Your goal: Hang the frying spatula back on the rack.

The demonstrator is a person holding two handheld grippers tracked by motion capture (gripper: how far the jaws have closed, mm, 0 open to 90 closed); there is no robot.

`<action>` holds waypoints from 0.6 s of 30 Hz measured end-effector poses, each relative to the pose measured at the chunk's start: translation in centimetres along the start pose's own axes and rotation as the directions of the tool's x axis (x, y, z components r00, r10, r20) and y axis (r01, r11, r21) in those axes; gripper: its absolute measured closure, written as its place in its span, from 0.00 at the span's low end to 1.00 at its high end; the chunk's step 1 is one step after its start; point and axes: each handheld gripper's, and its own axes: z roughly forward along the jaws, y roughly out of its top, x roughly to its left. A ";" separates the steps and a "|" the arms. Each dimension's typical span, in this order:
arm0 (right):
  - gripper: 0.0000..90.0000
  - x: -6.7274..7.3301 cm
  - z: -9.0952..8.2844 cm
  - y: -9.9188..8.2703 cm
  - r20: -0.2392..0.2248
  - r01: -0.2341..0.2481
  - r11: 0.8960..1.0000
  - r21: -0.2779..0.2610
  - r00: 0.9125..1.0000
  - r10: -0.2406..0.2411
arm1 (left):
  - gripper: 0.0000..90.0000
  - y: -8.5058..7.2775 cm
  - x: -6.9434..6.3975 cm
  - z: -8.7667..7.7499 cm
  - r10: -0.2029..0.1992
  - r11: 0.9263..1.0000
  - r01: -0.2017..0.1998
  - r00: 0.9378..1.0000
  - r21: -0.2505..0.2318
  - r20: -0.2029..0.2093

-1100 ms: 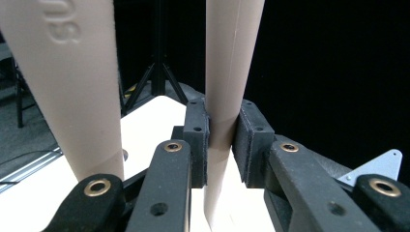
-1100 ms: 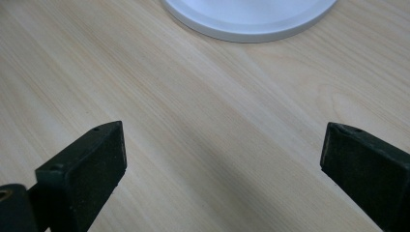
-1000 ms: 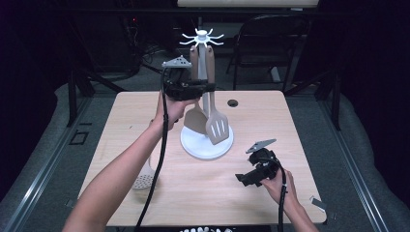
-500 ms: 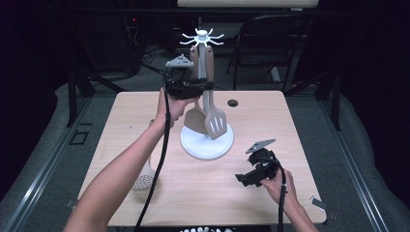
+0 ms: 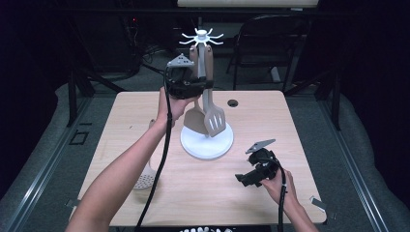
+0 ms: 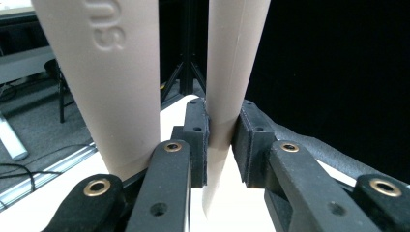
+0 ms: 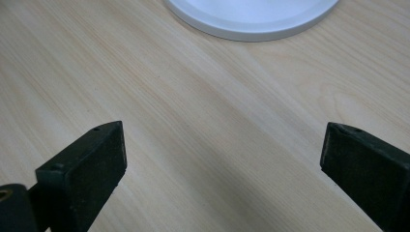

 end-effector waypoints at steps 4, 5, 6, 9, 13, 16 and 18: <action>0.03 0.0 0.0 0.0 0.000 0.001 1.000 0.000 1.000 -0.001 | 0.85 -0.1 0.1 0.0 -0.005 1.000 0.005 1.000 0.002 0.009; 0.02 0.0 0.0 0.0 0.000 0.001 1.000 -0.002 1.000 -0.001 | 0.85 -0.1 0.1 0.0 -0.005 1.000 0.005 1.000 0.002 0.011; 0.02 0.0 0.0 0.0 0.001 0.000 1.000 -0.004 1.000 0.000 | 0.85 -0.1 0.1 0.0 -0.004 1.000 0.004 1.000 0.004 0.014; 0.02 0.0 0.0 0.0 0.000 0.001 1.000 -0.008 1.000 -0.001 | 0.84 -0.2 0.1 -0.1 -0.007 1.000 0.006 1.000 0.007 0.011; 0.02 0.0 -0.2 0.0 -0.002 0.009 1.000 -0.008 1.000 -0.009 | 0.78 -0.2 0.2 -0.4 -0.020 1.000 0.020 0.999 0.011 0.025; 0.03 0.1 -0.2 0.1 0.002 0.011 1.000 -0.006 1.000 -0.011 | 0.73 -0.3 0.0 -0.7 -0.014 1.000 0.014 1.000 0.015 0.022; 0.03 0.1 -0.2 0.1 0.003 0.011 1.000 -0.005 1.000 -0.011 | 0.66 -0.3 -0.2 -0.9 -0.015 1.000 0.014 1.000 0.021 0.019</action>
